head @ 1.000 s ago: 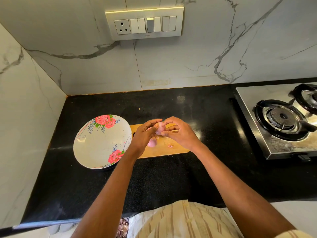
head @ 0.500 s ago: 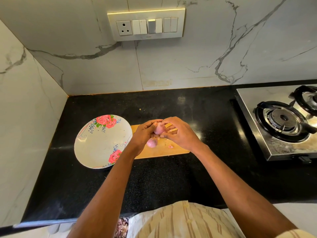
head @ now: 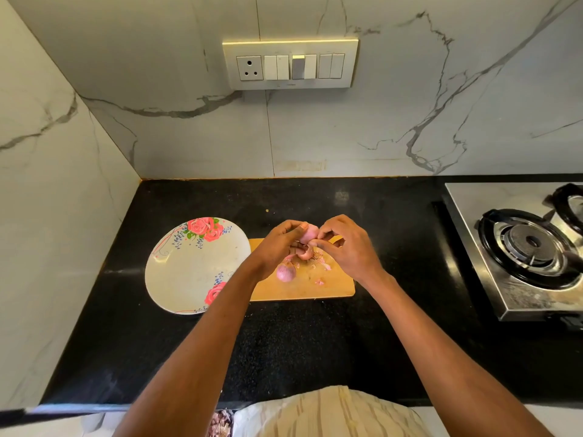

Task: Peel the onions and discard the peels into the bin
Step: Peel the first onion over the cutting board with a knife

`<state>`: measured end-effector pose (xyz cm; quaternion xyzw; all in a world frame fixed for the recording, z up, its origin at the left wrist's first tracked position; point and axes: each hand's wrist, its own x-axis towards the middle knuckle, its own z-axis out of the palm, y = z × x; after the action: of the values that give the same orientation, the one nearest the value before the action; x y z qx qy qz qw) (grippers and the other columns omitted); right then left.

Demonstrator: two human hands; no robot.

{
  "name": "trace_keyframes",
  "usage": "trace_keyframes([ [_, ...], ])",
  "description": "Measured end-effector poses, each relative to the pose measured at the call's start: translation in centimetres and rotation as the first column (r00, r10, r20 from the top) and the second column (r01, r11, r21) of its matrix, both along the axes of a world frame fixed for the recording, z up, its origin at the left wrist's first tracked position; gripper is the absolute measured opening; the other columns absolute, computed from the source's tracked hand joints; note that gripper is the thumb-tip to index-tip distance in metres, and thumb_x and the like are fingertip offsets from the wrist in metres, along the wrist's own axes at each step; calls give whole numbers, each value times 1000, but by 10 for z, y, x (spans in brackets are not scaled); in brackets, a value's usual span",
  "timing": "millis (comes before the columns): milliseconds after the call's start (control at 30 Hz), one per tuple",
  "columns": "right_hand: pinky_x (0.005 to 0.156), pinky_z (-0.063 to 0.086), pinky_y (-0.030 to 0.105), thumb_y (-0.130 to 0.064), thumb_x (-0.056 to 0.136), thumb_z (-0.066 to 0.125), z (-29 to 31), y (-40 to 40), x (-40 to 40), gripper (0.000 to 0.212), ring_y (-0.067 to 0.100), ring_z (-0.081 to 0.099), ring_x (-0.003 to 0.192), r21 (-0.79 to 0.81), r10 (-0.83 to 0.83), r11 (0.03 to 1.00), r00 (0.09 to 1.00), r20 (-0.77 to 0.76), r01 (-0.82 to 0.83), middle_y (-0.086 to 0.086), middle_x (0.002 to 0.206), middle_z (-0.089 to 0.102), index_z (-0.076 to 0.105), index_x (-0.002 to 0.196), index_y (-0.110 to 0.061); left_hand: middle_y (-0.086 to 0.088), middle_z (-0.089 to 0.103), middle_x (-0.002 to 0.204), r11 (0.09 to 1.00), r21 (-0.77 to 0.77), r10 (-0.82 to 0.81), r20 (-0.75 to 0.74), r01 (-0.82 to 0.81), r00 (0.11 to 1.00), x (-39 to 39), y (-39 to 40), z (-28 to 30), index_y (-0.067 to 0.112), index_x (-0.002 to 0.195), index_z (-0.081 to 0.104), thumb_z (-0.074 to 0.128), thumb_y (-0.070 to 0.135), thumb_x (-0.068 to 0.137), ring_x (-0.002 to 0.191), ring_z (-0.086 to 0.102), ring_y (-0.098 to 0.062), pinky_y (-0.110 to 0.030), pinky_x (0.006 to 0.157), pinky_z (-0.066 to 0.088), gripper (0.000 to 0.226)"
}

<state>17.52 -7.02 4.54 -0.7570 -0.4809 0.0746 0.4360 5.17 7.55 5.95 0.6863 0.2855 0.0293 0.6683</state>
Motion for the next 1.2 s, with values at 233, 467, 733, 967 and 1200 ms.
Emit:
trace_keyframes([
  [233, 78, 53, 13, -31, 82, 84, 8, 2, 3, 38, 1, 67, 95, -9, 56, 998, 991, -121, -57, -13, 114, 62, 65, 115, -31, -6, 67, 122, 999, -34, 8, 39, -7, 999, -3, -1, 1, 19, 125, 62, 41, 40, 107, 110, 67, -20, -21, 85, 56, 34],
  [467, 73, 51, 9, -29, 78, 87, 11, 7, 3, 31, 1, 67, 88, 32, 28, 999, 995, -92, -25, -9, 100, 66, 69, 102, -21, -2, 70, 120, 999, -32, 2, 69, 0, 998, -4, -2, -1, 21, 129, 63, 41, 38, 108, 111, 68, -18, -26, 94, 56, 35],
  [733, 69, 49, 10, -26, 79, 87, 10, 6, 0, 19, 1, 65, 81, -12, -4, 1000, 996, -86, 3, -17, 85, 67, 71, 89, -21, -3, 66, 124, 995, -62, 79, 105, -73, 991, -4, -5, -13, 19, 129, 57, 48, 32, 106, 113, 67, -20, -29, 95, 57, 28],
  [967, 72, 49, 10, -20, 84, 83, 7, 5, -3, 12, 2, 65, 82, -49, 23, 998, 997, -69, -26, -18, 83, 67, 72, 88, -18, -1, 64, 125, 983, -9, 182, 99, -182, 978, -2, -6, -16, 21, 128, 57, 49, 36, 105, 113, 64, -17, -28, 95, 54, 28],
  [1200, 71, 52, 16, -29, 88, 79, -5, 0, 1, 16, 1, 64, 82, -216, -18, 976, 996, -90, -2, -16, 88, 67, 66, 96, -29, -5, 63, 129, 911, -204, 372, 39, -357, 927, -2, 1, -22, 22, 127, 55, 55, 50, 99, 117, 65, -23, -43, 107, 51, 39],
])
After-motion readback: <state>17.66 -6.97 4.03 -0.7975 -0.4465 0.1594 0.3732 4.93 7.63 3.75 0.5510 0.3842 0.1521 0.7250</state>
